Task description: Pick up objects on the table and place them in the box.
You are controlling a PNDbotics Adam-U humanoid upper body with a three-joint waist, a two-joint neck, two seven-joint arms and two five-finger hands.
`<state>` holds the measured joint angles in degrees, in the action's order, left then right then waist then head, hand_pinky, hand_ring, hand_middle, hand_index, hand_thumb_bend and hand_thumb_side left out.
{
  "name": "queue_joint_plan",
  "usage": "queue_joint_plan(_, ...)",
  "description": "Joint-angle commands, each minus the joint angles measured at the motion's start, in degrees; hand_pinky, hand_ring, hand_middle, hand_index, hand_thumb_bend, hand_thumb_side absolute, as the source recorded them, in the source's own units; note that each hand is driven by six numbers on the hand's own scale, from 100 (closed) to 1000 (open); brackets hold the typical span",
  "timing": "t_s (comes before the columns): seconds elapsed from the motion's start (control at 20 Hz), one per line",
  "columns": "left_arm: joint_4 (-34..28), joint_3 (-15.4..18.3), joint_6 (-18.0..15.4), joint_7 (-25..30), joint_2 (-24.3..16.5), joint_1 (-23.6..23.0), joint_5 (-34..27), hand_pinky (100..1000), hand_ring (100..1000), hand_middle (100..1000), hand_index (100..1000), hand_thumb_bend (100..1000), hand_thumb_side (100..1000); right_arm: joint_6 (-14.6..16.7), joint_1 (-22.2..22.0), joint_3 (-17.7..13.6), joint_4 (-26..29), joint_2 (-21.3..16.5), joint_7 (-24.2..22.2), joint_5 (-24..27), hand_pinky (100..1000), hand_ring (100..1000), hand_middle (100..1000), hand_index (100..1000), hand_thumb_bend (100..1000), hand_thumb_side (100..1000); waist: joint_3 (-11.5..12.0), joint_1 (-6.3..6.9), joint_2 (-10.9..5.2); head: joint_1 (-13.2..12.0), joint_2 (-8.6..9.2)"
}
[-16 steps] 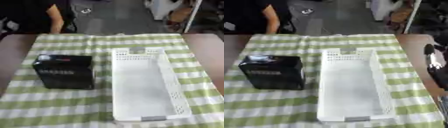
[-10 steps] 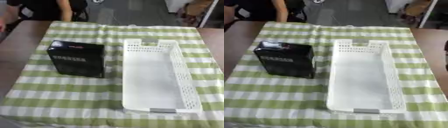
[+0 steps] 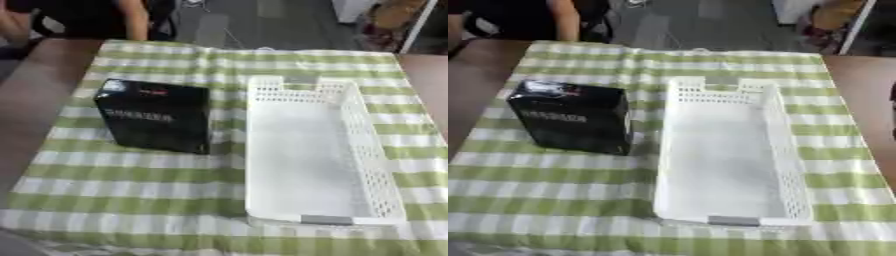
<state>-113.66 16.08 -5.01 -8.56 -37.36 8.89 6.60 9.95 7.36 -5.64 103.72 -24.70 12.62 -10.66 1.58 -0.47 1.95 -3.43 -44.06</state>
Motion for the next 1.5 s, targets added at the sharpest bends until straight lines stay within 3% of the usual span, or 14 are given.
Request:
queue_joint_plan(0.05, -0.8, -1.6, 0.6, 5.2, -7.6, -1.0, 4.5, 568, 689, 826, 850, 961, 739, 0.2, 0.5, -0.6, 0.5, -1.0, 0.0, 0.2, 838, 860, 789, 920, 338, 636, -0.2, 0.39, -0.36, 0.9, -0.05)
queue_joint_plan(0.3, 3.9, -7.6, -1.1, 16.5, -21.7, -0.9, 15.3, 761, 782, 842, 877, 1000, 745, 0.2, 0.5, -0.5, 0.4, -1.3, -0.1, 0.1, 838, 860, 789, 921, 338, 636, -0.5, 1.01, -0.59, 1.0, -0.05)
queue_joint_plan(0.45, 7.7, -11.6, -3.9, 20.8, -25.0, 1.9, 21.3, 812, 807, 844, 884, 1000, 764, 0.2, 0.5, -0.3, 0.4, -1.3, -0.3, 0.1, 838, 860, 789, 921, 338, 636, -0.7, 1.10, -0.73, 0.8, -0.05)
queue_joint_plan(0.7, 11.4, -15.5, -7.6, 24.6, -24.8, 6.8, 23.4, 809, 797, 822, 869, 1000, 760, 0.2, 0.6, -0.2, 0.3, -1.3, -0.4, 0.2, 838, 860, 789, 921, 338, 636, -0.9, 1.00, -0.70, 0.4, -0.05)
queue_joint_plan(1.3, 14.9, -21.3, -12.3, 29.6, -23.4, 14.8, 23.4, 845, 808, 817, 874, 1000, 774, 0.3, 0.7, 0.1, 0.1, -1.3, -0.8, 0.5, 839, 860, 789, 921, 338, 636, -1.0, 0.75, -0.75, 0.0, -0.05)
queue_joint_plan(1.5, 17.5, -24.0, -13.7, 34.7, -22.4, 17.6, 21.7, 871, 822, 847, 918, 1000, 719, 0.3, 0.7, 0.2, 0.1, -1.4, -1.1, 0.5, 839, 860, 789, 921, 351, 626, -0.9, 0.73, -0.87, -0.1, -0.05)
